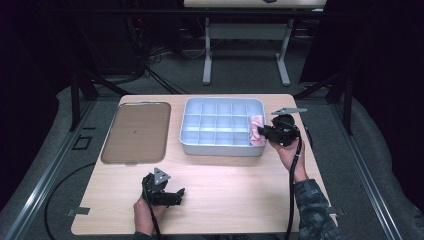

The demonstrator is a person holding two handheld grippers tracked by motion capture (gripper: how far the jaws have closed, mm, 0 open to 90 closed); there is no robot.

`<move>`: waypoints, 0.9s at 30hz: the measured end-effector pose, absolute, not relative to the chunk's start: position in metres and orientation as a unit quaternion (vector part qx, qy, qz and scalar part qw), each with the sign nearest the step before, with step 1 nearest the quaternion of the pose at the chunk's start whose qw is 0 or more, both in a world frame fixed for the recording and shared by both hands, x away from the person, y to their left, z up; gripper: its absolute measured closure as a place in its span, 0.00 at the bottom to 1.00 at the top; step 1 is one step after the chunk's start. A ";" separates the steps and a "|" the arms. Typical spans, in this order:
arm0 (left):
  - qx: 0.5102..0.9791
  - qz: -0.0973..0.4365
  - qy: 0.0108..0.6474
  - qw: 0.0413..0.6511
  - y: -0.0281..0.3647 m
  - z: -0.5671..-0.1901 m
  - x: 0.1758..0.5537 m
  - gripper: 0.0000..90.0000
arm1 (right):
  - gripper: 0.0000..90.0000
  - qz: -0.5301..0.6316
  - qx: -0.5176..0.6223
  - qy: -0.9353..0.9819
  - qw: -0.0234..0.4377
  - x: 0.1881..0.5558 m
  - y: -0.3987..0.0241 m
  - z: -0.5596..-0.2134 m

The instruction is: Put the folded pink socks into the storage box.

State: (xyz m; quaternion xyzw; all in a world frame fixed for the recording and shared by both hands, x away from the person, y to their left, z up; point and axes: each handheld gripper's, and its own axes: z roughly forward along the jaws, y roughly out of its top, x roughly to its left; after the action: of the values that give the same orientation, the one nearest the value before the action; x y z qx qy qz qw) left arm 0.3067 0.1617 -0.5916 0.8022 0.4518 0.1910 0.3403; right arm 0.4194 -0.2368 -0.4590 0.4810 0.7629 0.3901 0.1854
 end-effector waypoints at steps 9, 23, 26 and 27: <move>0.802 0.191 0.452 0.340 0.162 -0.592 0.307 0.04 | 0.87 0.373 0.484 0.767 0.197 0.435 -0.236 -0.472; 0.802 0.191 0.452 0.340 0.162 -0.592 0.307 0.04 | 0.86 0.347 0.487 0.776 0.199 0.447 -0.235 -0.498; 0.802 0.191 0.452 0.340 0.162 -0.592 0.307 0.04 | 0.85 0.332 0.485 0.783 0.203 0.448 -0.233 -0.499; 0.802 0.191 0.452 0.340 0.162 -0.592 0.307 0.04 | 0.85 0.330 0.485 0.784 0.204 0.448 -0.232 -0.500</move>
State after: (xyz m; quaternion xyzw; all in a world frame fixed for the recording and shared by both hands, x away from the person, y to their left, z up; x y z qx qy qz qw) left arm 0.3067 0.1616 -0.5916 0.8024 0.4517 0.1914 0.3398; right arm 0.4481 -0.2325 -0.4995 0.4846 0.7839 0.3303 0.2039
